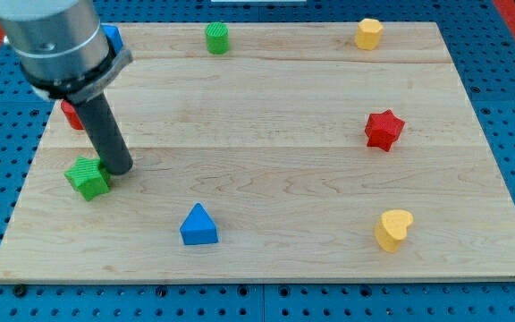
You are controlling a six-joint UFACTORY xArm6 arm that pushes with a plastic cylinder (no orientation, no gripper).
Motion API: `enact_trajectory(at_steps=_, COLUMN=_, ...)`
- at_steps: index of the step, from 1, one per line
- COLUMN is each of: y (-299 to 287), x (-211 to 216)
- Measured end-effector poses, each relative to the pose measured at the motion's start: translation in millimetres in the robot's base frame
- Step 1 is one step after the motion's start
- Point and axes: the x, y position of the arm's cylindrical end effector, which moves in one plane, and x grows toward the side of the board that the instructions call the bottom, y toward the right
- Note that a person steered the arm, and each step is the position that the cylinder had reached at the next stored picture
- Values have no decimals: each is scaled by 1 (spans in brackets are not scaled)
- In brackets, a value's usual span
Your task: Push the green star towards bottom left
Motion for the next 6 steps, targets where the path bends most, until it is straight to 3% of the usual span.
enact_trajectory(at_steps=2, y=-46, x=59)
enact_trajectory(at_steps=3, y=-66, x=29)
enact_trajectory(at_steps=4, y=-106, x=26)
enact_trajectory(at_steps=5, y=-87, x=74)
enact_trajectory(at_steps=6, y=-75, x=75)
